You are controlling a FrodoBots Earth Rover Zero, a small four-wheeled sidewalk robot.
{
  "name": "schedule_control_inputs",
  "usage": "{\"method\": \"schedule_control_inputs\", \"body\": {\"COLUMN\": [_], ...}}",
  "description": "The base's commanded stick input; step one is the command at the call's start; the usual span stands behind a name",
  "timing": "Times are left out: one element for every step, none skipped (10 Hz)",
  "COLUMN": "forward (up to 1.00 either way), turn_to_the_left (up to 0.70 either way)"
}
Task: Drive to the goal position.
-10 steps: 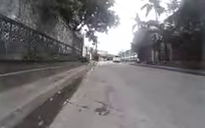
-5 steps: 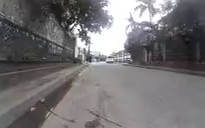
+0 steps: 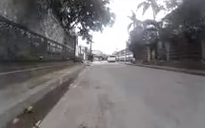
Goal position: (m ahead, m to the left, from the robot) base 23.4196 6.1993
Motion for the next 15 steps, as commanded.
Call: {"method": "schedule_control_inputs", "body": {"forward": [0.70, 0.70, 0.70, 0.70, 0.70, 0.70, 0.70, 0.70, 0.70, 0.70, 0.70, 0.70, 0.70, 0.70, 0.70], "turn_to_the_left": [0.00, 0.00, 0.00, 0.00, 0.00, 0.00, 0.00, 0.00, 0.00, 0.00, 0.00, 0.00, 0.00, 0.00, 0.00]}}
